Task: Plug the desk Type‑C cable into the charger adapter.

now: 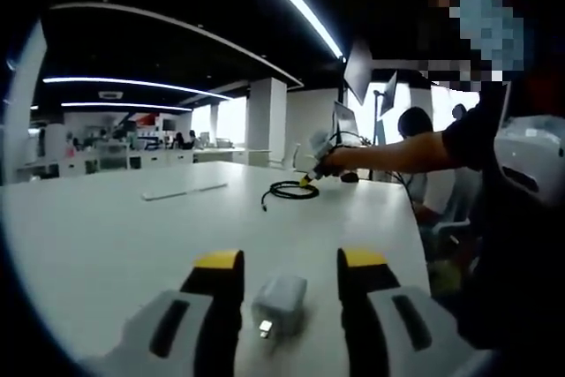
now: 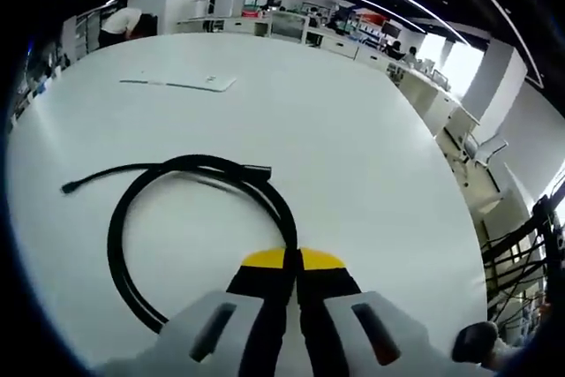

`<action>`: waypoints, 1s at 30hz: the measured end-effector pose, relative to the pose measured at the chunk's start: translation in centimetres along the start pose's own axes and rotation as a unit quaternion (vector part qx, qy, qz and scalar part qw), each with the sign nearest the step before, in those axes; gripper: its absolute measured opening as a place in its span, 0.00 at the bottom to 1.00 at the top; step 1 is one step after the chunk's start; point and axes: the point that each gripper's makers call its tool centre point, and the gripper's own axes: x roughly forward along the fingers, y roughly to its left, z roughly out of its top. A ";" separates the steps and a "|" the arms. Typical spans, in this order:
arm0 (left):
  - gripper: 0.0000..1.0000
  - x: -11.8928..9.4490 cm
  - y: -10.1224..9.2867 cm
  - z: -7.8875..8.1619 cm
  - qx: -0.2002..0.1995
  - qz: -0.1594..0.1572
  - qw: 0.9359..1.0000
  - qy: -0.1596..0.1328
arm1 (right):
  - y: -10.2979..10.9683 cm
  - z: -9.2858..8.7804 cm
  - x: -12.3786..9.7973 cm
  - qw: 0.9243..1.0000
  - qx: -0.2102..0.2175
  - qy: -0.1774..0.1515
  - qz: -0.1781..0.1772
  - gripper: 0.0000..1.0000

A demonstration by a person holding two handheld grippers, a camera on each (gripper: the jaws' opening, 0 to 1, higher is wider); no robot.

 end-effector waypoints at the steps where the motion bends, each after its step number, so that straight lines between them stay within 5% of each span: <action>1: 0.41 0.0 0.0 0.0 0.000 0.000 1.000 0.000 | 0.1 -0.1 -0.2 1.000 -0.001 0.000 -0.002 0.01; 30: 0.40 -0.4 -1.1 0.7 0.005 -0.003 1.000 -0.013 | 3.7 -3.3 -6.4 1.000 0.027 0.005 0.012 0.00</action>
